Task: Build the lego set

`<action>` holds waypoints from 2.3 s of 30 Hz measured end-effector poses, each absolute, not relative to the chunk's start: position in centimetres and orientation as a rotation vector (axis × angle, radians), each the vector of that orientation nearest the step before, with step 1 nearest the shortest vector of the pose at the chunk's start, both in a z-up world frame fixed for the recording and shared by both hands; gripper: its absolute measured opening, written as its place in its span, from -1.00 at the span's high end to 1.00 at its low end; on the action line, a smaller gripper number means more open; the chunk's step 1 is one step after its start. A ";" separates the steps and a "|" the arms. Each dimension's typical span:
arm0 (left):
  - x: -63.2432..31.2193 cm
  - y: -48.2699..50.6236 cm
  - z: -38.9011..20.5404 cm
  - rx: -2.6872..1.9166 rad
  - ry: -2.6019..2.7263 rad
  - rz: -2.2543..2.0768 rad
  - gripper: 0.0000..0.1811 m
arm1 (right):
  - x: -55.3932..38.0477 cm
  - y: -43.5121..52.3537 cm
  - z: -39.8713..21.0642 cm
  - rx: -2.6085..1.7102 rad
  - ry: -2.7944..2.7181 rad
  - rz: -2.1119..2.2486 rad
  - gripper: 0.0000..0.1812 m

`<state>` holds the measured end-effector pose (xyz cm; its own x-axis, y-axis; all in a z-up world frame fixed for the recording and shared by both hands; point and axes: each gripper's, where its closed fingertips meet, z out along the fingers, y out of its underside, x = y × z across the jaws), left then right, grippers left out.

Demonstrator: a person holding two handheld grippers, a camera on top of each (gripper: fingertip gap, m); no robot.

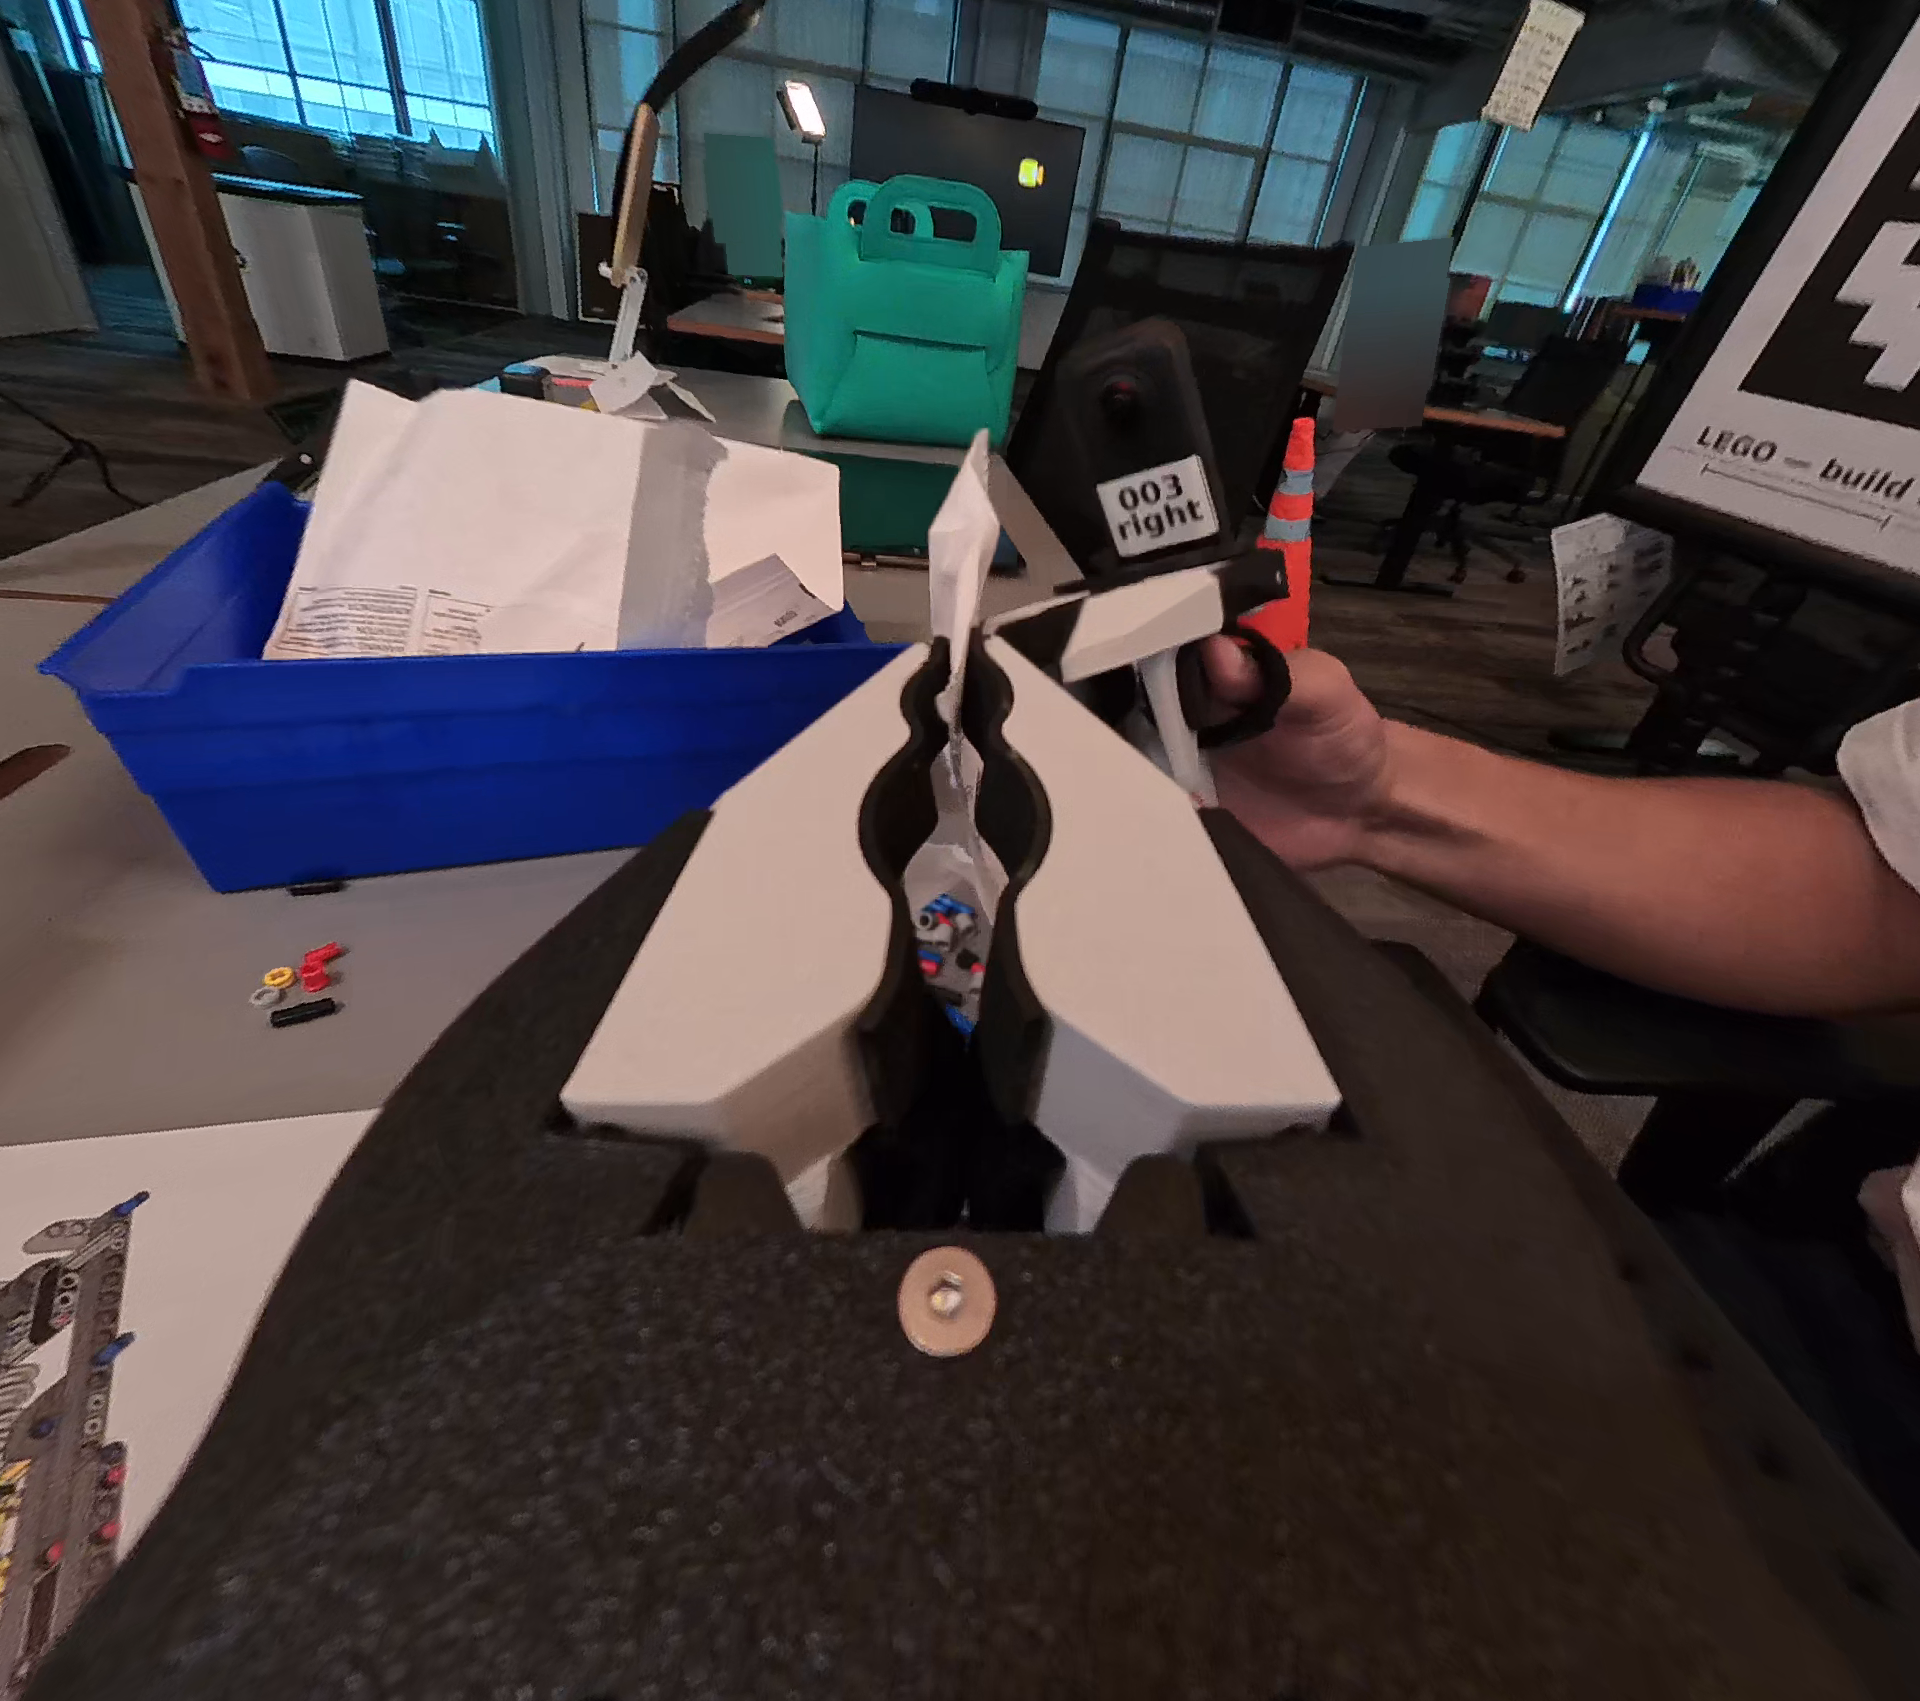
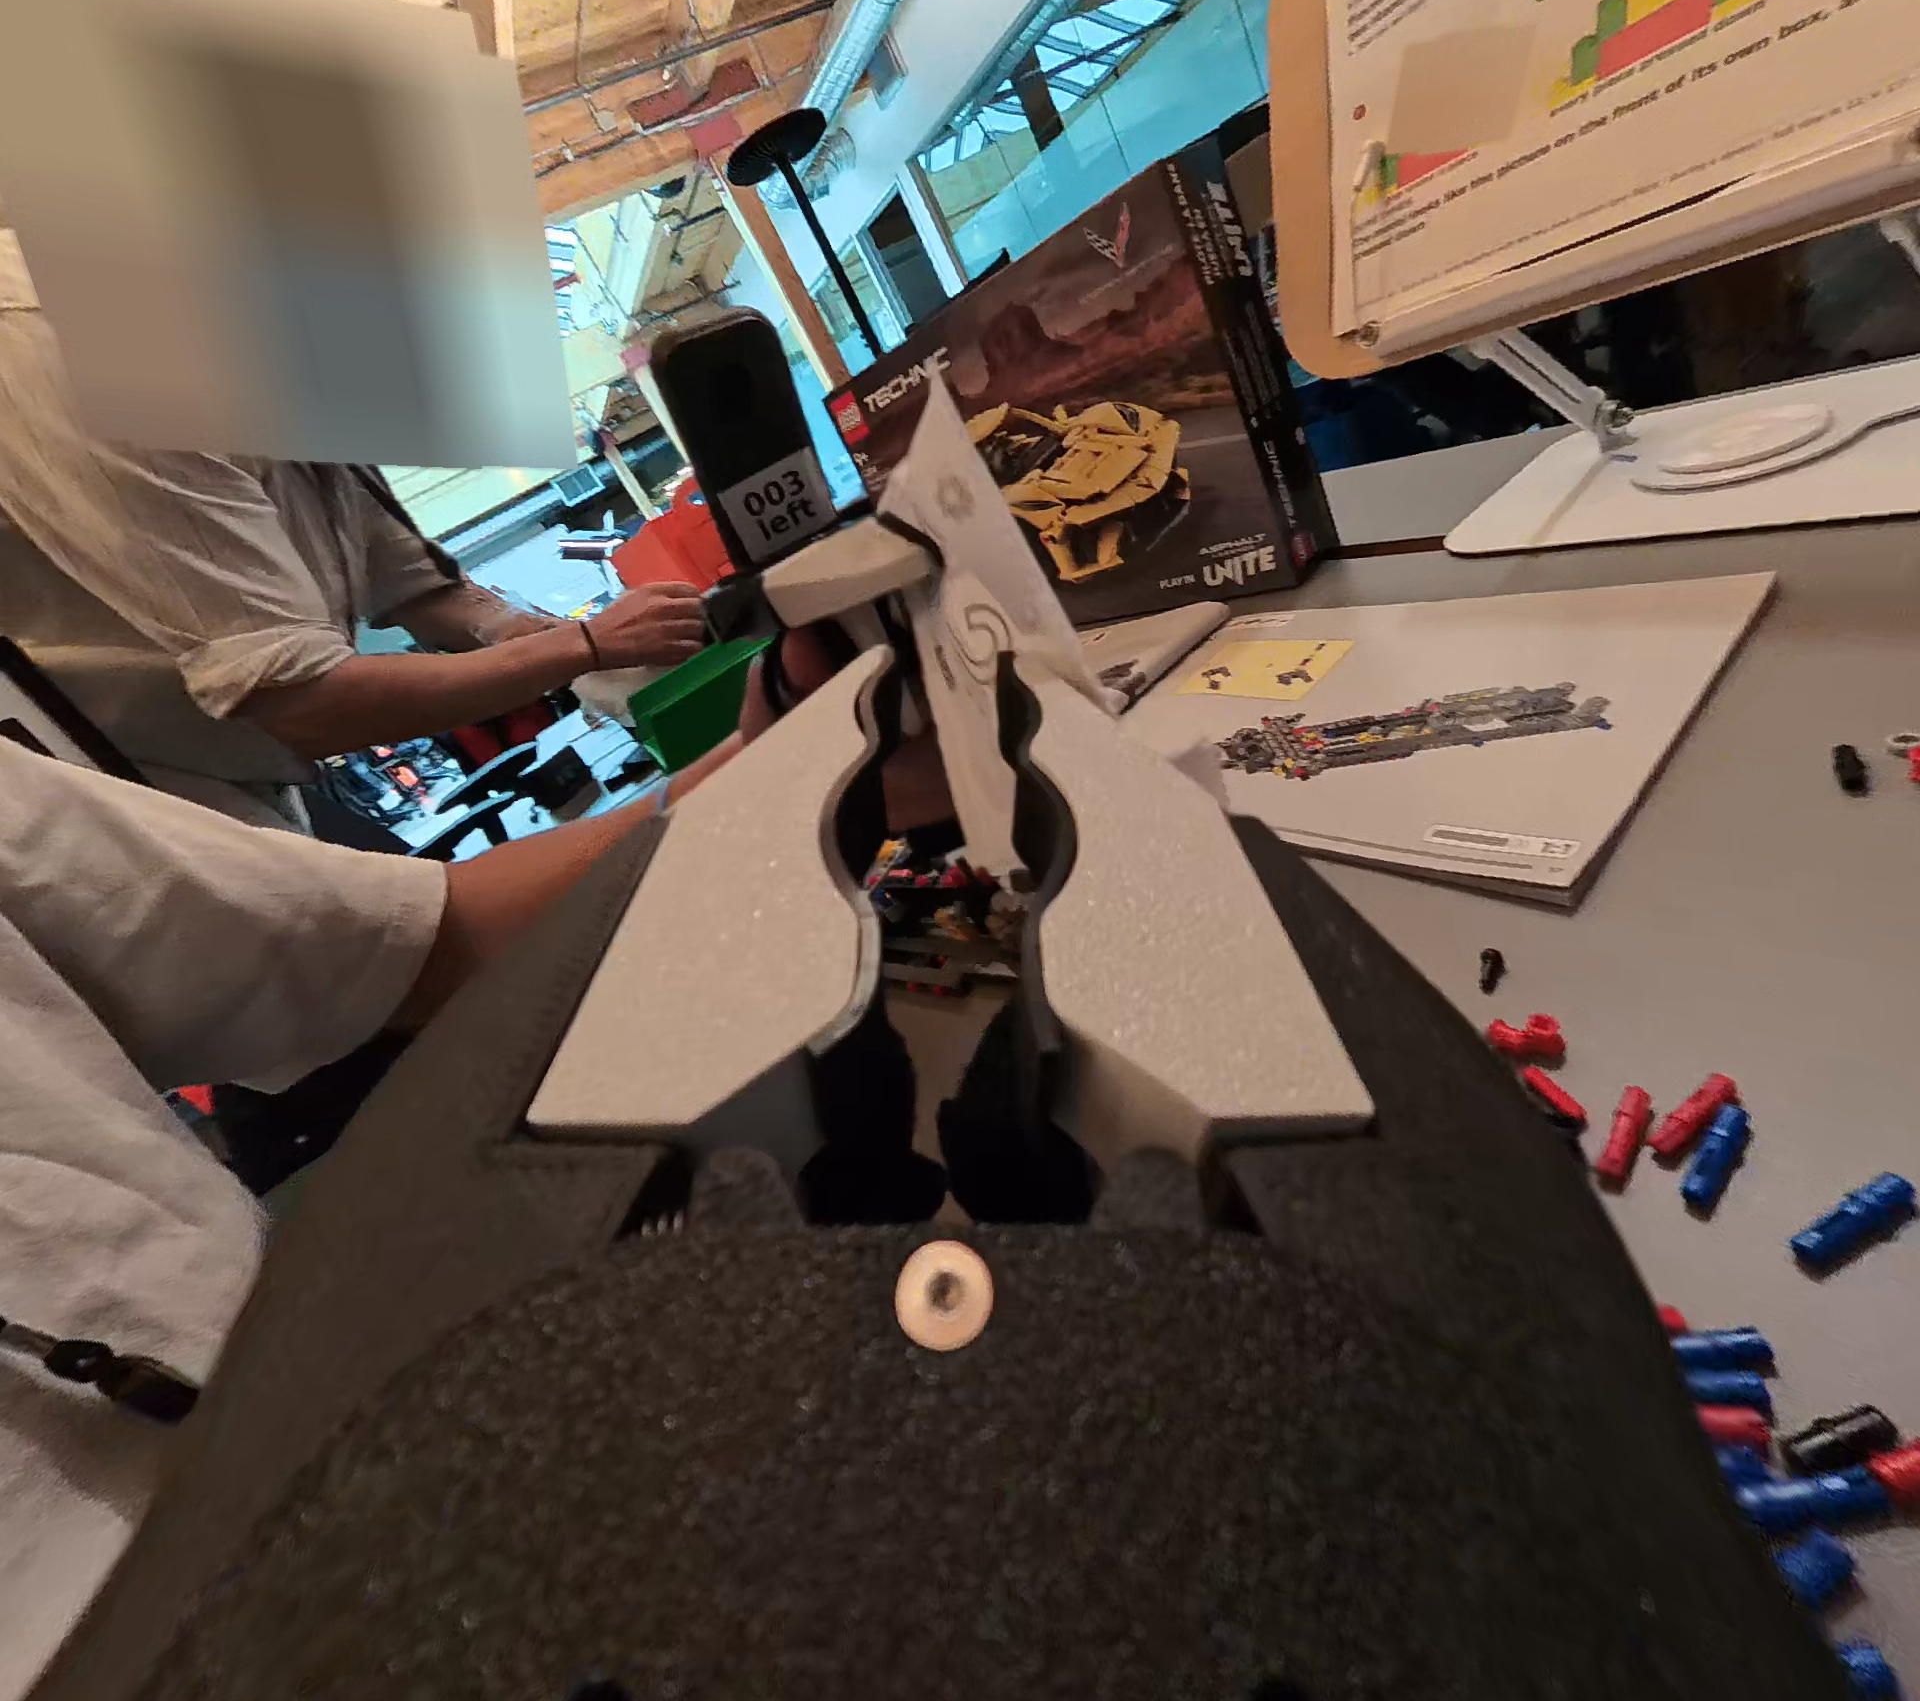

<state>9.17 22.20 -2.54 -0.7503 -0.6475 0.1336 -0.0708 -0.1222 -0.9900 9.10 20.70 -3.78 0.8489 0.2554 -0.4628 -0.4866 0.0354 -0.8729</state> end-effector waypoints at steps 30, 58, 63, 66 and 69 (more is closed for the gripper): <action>7.5 21.9 -1.3 -0.686 1.697 -2.126 1.00 | 8.8 19.9 -0.7 -1.377 0.178 0.532 1.00; 4.1 21.2 -6.8 -1.085 2.309 -1.630 0.66 | 4.0 21.4 -6.1 -1.678 -1.071 -1.301 1.00; 3.4 21.0 -7.1 -1.026 2.283 -1.713 1.00 | 3.8 21.7 -6.9 -1.700 -1.056 -1.287 1.00; 3.4 21.2 -7.3 -1.026 2.278 -1.703 1.00 | 3.8 21.7 -7.2 -1.720 -0.999 -1.289 1.00; 3.2 21.4 -7.1 -1.031 2.268 -1.741 1.00 | 3.8 21.6 -7.0 -1.715 -0.947 -1.270 1.00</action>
